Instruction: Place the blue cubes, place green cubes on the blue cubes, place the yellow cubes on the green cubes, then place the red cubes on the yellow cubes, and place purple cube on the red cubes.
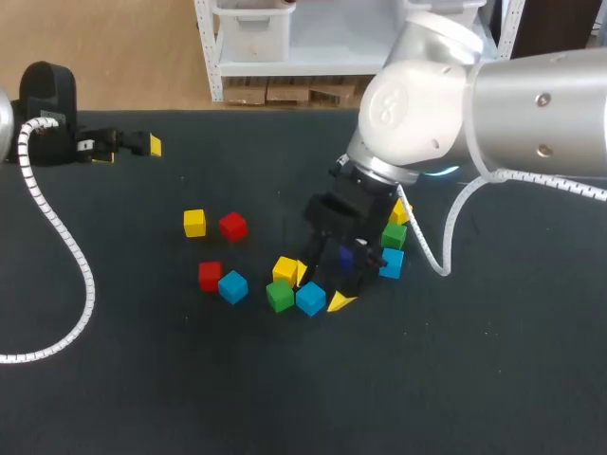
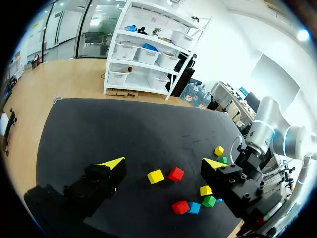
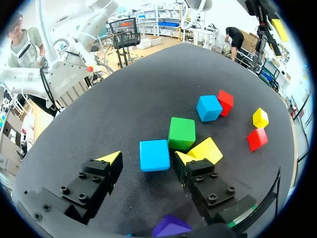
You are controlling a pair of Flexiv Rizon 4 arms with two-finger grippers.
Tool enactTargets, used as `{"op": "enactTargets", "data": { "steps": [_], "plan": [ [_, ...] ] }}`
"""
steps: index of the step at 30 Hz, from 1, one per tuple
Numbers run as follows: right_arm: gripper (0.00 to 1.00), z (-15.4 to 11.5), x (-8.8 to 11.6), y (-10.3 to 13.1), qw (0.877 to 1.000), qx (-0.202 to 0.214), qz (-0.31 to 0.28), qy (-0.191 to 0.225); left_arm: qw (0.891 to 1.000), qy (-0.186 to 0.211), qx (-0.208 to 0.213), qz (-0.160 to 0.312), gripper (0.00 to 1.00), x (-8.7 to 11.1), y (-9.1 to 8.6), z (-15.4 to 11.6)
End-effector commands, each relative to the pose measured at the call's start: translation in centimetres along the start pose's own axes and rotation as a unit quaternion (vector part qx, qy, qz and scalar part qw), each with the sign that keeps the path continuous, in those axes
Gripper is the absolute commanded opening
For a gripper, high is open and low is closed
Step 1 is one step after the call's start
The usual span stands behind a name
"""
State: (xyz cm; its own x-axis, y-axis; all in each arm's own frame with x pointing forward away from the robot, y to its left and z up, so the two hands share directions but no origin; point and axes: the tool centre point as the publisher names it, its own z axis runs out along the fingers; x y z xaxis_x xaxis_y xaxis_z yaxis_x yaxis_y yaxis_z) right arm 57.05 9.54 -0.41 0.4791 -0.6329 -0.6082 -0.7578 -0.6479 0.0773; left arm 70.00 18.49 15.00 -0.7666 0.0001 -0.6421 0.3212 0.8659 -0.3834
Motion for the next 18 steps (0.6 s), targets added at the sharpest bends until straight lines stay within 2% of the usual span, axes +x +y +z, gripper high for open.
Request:
{"op": "enactTargets", "data": {
  "steps": [1, 3, 4, 5, 7, 9, 13, 18],
  "plan": [
    [0.73, 0.03, -0.12, -0.14, 1.000, -0.001, 0.003, 0.001, 1.000, 0.000, 0.000, 0.000, 1.00, 0.00, 0.00, 0.00],
    [0.72, 0.01, -0.13, -0.14, 1.000, -0.001, 0.006, 0.002, 1.000, 0.000, 0.000, 0.000, 1.00, 0.00, 0.00, 0.00],
    [0.63, 0.01, -0.13, -0.15, 1.000, -0.001, 0.007, 0.003, 1.000, 0.000, 0.000, 0.000, 1.00, 0.00, 0.00, 0.00],
    [0.50, 0.02, -0.13, -0.16, 1.000, -0.001, 0.010, 0.005, 1.000, 0.000, 0.000, 0.000, 1.00, 0.00, 0.00, 0.00],
    [0.46, 0.10, -0.14, -0.22, 1.000, -0.002, 0.014, 0.016, 1.000, 0.000, 0.000, 0.000, 1.00, 0.00, 0.00, 0.00],
    [0.36, 0.11, -0.17, -0.22, 1.000, -0.001, 0.015, 0.017, 1.000, 0.000, 0.000, 0.000, 1.00, 0.00, 0.00, 0.00],
    [0.00, 0.09, -0.09, -0.25, 1.000, 0.000, 0.021, 0.013, 1.000, 0.000, 0.000, 0.000, 1.00, 0.00, 0.00, 0.00],
    [0.00, -0.36, -0.08, 0.00, 0.999, 0.002, 0.035, 0.007, 1.000, 0.000, 0.000, 0.000, 1.00, 0.00, 0.00, 0.00]
  ]
}}
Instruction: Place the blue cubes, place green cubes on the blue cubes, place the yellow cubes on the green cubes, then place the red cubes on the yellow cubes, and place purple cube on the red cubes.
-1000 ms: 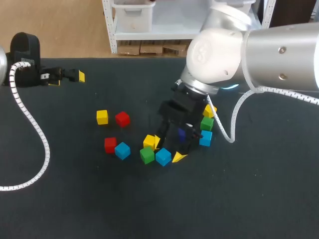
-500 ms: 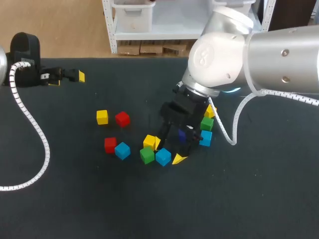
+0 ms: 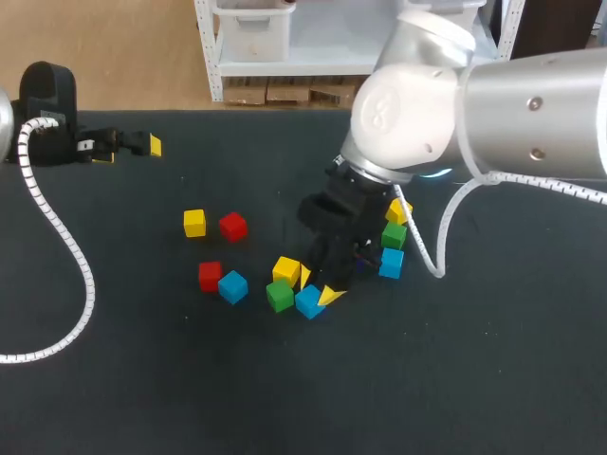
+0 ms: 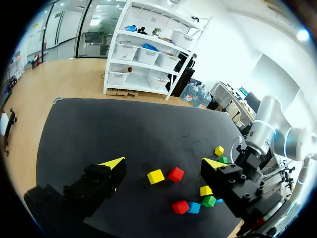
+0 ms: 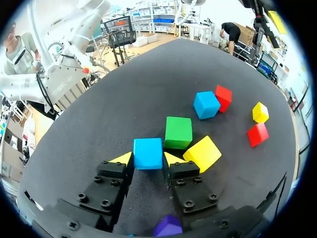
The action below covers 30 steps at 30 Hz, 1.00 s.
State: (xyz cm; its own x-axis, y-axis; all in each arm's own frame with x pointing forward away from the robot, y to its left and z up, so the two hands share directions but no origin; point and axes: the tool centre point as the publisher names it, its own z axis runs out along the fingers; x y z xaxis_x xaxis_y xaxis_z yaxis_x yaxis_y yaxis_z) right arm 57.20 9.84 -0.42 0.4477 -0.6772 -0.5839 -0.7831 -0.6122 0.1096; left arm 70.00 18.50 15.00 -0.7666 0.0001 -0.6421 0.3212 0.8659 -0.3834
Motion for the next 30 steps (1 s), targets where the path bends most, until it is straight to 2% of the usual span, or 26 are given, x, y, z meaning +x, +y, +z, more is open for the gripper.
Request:
{"op": "enactTargets", "data": {
  "steps": [1, 8, 13, 17, 24, 30],
  "plan": [
    [0.00, -0.7, 0.0, 0.5, 1.000, 0.002, 0.015, -0.003, 1.000, 0.000, 0.000, 0.000, 1.00, 0.0, 0.0, 0.0],
    [0.00, -4.9, -0.5, 1.8, 0.995, 0.030, 0.093, -0.011, 1.000, 0.000, 0.000, 0.000, 1.00, 0.0, 0.0, 0.0],
    [0.00, -8.0, -0.9, 2.1, 0.988, 0.069, 0.139, -0.002, 1.000, 0.000, 0.000, 0.000, 1.00, 0.0, 0.0, 0.0],
    [0.00, -9.6, -0.9, 1.6, 0.984, 0.098, 0.148, 0.006, 1.000, 0.000, 0.000, 0.000, 1.00, 0.0, 0.0, 0.0],
    [0.00, -10.6, -1.0, -0.1, 0.977, 0.146, 0.155, 0.023, 1.000, 0.000, 0.000, 0.000, 1.00, 0.0, 0.0, 0.0],
    [0.00, -9.8, -0.5, -2.2, 0.969, 0.176, 0.171, 0.015, 1.000, 0.000, 0.000, 0.000, 1.00, 0.0, 0.0, 0.0]
  ]
}}
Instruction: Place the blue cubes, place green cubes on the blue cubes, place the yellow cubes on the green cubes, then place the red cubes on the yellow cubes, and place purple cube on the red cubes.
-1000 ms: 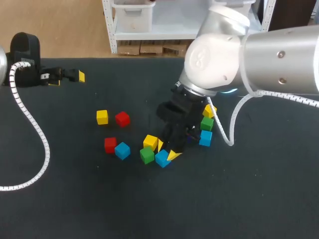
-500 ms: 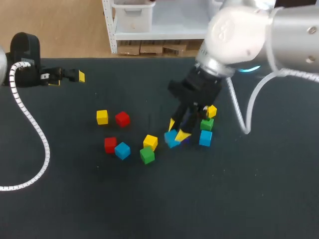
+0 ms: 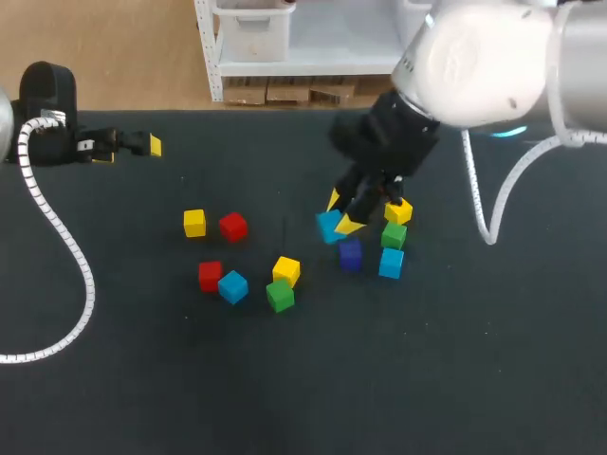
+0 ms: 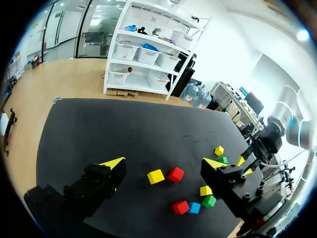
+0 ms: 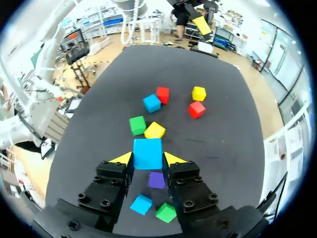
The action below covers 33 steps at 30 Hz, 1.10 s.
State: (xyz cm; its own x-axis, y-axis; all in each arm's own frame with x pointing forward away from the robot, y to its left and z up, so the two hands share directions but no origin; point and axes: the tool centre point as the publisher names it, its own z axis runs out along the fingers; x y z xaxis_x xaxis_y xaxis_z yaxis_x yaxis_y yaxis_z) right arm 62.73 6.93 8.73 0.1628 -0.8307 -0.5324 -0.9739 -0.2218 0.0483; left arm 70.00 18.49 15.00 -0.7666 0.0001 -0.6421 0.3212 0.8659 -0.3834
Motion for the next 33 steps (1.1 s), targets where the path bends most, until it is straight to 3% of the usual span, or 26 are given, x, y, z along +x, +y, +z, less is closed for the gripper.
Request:
{"op": "enactTargets", "data": {
  "steps": [1, 7, 19, 33],
  "plan": [
    [0.00, 1.6, 0.2, -0.7, 0.999, 0.032, 0.015, -0.003, 1.000, 0.000, 0.000, 0.000, 1.00, 0.0, 0.0, 0.0],
    [0.00, 3.2, 0.3, -2.2, 0.998, 0.047, 0.047, -0.016, 1.000, 0.000, 0.000, 0.000, 1.00, 0.0, 0.0, 0.0],
    [0.00, 4.8, 1.5, -4.7, 0.993, 0.067, 0.097, 0.002, 1.000, 0.000, 0.000, 0.000, 1.00, 0.0, 0.0, 0.0],
    [0.00, 6.4, 2.7, -6.0, 0.989, 0.088, 0.114, 0.006, 1.000, 0.000, 0.000, 0.000, 1.00, 0.0, 0.0, 0.0]
  ]
}}
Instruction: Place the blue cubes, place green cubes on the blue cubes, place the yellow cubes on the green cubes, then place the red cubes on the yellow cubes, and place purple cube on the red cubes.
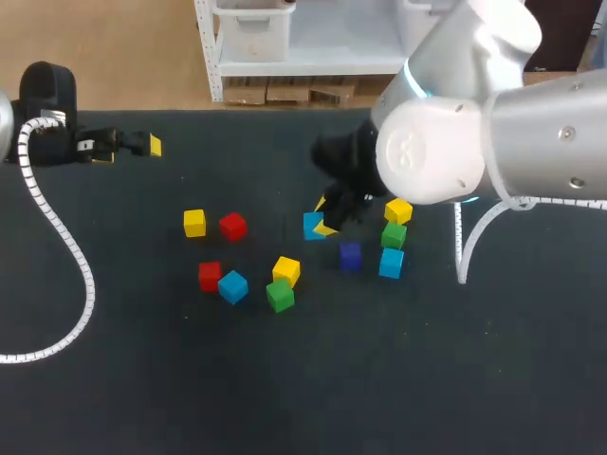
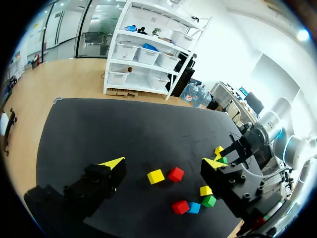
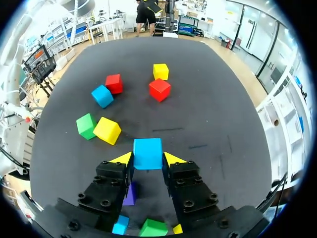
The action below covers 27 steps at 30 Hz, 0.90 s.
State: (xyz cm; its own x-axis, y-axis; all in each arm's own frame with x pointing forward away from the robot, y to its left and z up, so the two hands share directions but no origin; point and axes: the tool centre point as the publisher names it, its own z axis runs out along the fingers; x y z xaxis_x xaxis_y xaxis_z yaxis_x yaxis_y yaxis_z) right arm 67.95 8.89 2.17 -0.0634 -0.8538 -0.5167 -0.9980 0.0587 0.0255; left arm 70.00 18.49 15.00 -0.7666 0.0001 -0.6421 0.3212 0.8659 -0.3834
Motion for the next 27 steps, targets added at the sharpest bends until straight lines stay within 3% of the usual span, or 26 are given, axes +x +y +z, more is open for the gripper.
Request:
{"op": "enactTargets", "data": {
  "steps": [1, 27],
  "plan": [
    [0.00, 0.82, 0.00, -0.14, 1.000, 0.006, 0.000, 0.000, 1.000, 0.000, 0.000, 0.000, 1.00, 0.00, 0.00, 0.00],
    [0.00, 1.72, 0.87, -1.11, 1.000, 0.002, 0.004, -0.002, 1.000, 0.000, 0.000, 0.000, 1.00, 0.00, 0.00, 0.00]
  ]
}}
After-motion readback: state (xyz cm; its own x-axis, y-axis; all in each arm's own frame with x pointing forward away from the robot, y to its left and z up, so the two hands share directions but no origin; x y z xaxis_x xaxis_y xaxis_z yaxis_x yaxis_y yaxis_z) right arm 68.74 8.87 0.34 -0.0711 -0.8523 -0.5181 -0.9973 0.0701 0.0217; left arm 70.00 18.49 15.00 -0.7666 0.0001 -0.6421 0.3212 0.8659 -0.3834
